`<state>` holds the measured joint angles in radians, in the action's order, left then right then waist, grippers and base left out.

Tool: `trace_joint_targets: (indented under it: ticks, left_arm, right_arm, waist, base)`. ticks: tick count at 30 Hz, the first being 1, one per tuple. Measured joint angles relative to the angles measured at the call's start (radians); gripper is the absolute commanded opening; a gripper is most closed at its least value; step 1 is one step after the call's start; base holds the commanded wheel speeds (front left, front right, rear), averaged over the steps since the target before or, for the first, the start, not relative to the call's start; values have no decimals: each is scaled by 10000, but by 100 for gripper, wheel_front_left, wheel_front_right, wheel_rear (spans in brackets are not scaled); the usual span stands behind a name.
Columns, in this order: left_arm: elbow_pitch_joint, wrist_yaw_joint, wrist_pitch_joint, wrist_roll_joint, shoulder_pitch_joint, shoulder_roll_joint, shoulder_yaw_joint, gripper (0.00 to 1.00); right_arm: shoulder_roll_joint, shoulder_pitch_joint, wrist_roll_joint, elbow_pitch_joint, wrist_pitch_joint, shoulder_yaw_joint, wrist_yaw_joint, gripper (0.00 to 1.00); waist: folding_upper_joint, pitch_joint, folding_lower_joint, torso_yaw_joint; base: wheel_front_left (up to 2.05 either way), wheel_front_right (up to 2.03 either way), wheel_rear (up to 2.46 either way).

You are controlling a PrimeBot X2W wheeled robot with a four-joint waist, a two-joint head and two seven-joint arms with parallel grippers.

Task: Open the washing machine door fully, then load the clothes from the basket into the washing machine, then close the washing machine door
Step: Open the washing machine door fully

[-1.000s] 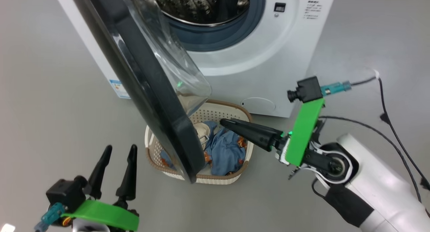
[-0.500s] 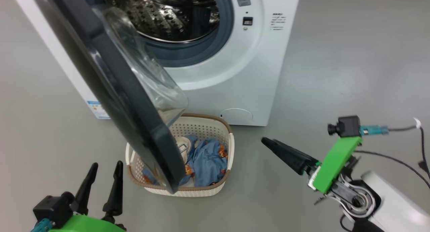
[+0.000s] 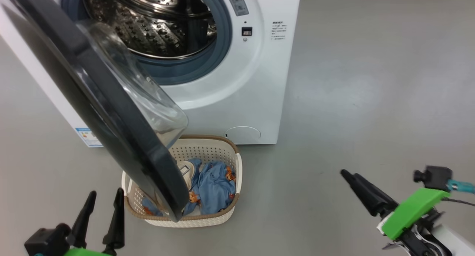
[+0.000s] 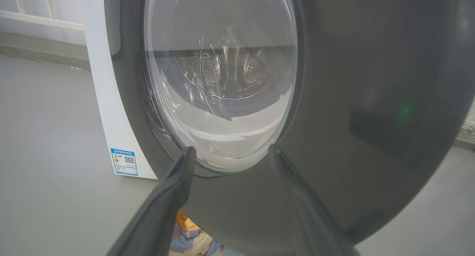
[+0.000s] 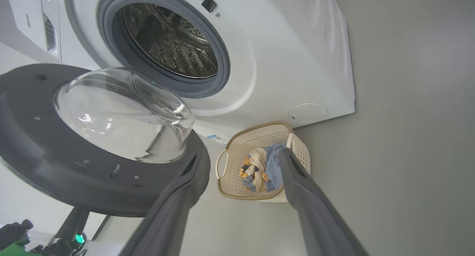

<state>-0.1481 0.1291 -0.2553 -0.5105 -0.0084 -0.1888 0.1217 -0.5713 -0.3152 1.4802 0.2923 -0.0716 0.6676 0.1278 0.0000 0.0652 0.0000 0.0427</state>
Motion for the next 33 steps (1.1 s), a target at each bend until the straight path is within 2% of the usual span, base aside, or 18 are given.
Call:
trace_joint_targets:
  ticks: [8,14,18,23,28,33]
  left_arm:
    - [35,0,0,2,299,-2,-102,100]
    - [35,0,0,2,300,0,-128,100]
    - [35,0,0,4,304,4,-171,100]
    - [40,0,0,21,319,17,-226,100]
    - [48,0,0,48,330,65,-267,100]
    - [75,0,0,50,331,88,-303,100]
  right_arm:
    - [-435,349,-207,408,-1473,-19,0,100]
    - [-541,523,-1275,947,-1770,-360,0,100]
    - [-349,686,-2550,1131,-1776,-1409,0,100]
    - [221,1243,-4222,1156,-1778,-2633,0,100]
    - [734,1667,-5816,941,-1779,-4008,0,100]
    - [1200,2005,-7141,656,-1779,-4932,0,100]
  waist:
    - [0,-52,1,-251]
    - [0,-78,0,-290]
    - [0,-102,0,-314]
    - [0,-112,0,-316]
    - [0,-72,0,-310]
    - [0,-52,0,-308]
  base:
    - [0,0,0]
    - [0,0,0]
    - [0,0,0]
    - [0,0,0]
    - [0,0,0]
    - [0,0,0]
